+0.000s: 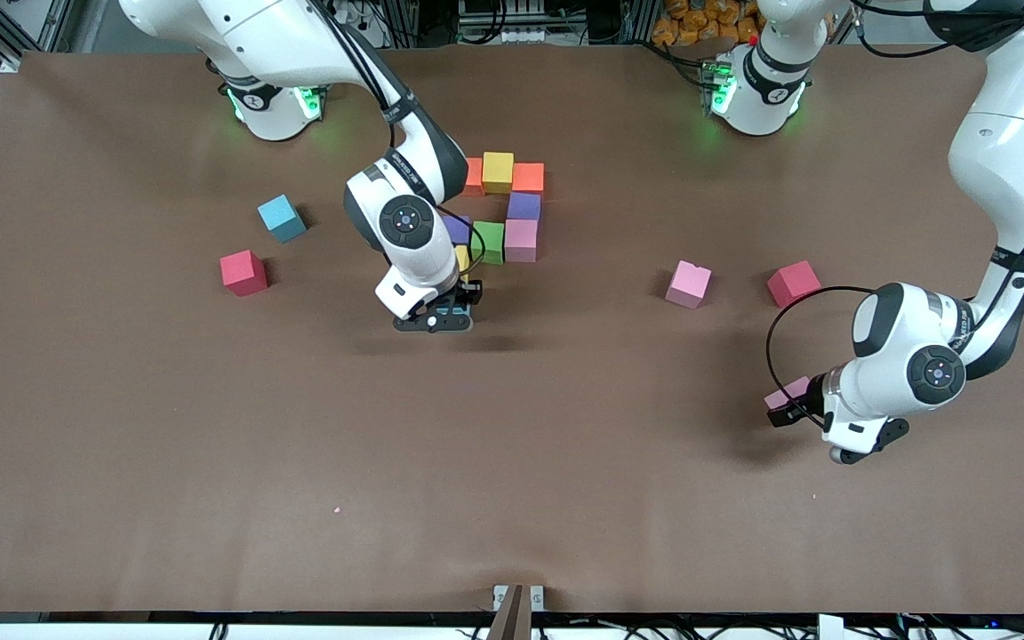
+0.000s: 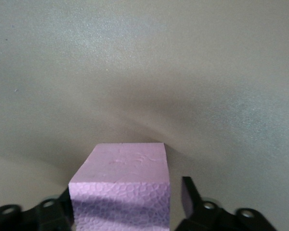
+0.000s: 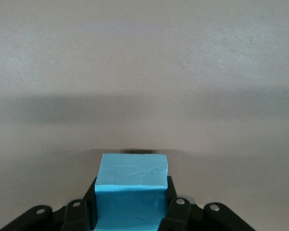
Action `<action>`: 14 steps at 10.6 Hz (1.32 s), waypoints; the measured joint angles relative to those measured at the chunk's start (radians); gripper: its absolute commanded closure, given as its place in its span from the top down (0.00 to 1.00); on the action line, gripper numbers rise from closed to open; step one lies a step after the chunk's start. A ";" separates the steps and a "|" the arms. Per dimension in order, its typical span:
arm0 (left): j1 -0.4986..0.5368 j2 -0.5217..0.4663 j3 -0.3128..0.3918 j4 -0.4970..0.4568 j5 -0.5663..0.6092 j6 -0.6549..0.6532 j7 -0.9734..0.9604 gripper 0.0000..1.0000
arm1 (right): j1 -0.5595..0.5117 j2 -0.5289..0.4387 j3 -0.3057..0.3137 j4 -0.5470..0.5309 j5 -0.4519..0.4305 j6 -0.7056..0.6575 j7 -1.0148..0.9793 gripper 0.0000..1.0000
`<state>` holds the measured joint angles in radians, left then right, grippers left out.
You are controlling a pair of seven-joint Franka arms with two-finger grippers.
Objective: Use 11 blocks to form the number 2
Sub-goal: 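Carry cyan to center with the right gripper while the left gripper carries pink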
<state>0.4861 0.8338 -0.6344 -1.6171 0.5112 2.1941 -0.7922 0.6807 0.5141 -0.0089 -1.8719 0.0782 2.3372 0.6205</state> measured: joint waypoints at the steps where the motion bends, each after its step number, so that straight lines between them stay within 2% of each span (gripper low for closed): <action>1: 0.000 0.000 0.000 0.001 0.000 0.003 -0.014 0.13 | 0.000 -0.007 0.000 -0.009 0.000 -0.005 0.001 0.37; 4: -0.020 -0.003 -0.005 0.012 0.000 0.007 -0.123 0.04 | 0.010 -0.009 0.002 -0.031 0.000 -0.004 0.003 0.37; 10: -0.095 -0.032 -0.048 0.026 0.000 0.008 -0.418 0.03 | 0.013 -0.008 0.002 -0.036 0.000 0.001 0.003 0.37; 11: -0.112 -0.034 -0.056 0.029 0.000 0.008 -0.489 0.03 | 0.013 -0.008 0.002 -0.038 0.000 0.007 0.003 0.43; 12: -0.133 -0.035 -0.064 0.030 0.000 0.008 -0.573 0.03 | 0.013 -0.006 0.002 -0.040 0.000 0.010 0.003 0.59; 13: -0.155 -0.036 -0.072 0.031 0.000 0.008 -0.658 0.03 | 0.013 -0.005 0.002 -0.042 0.000 0.011 0.003 0.82; 14: -0.188 -0.037 -0.078 0.032 0.000 0.008 -0.753 0.03 | 0.013 -0.004 0.002 -0.045 0.000 0.012 0.004 0.94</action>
<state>0.2976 0.7967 -0.7127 -1.5850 0.5111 2.2021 -1.5450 0.6941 0.5096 -0.0069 -1.9164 0.0782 2.3492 0.6241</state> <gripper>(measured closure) 0.427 0.405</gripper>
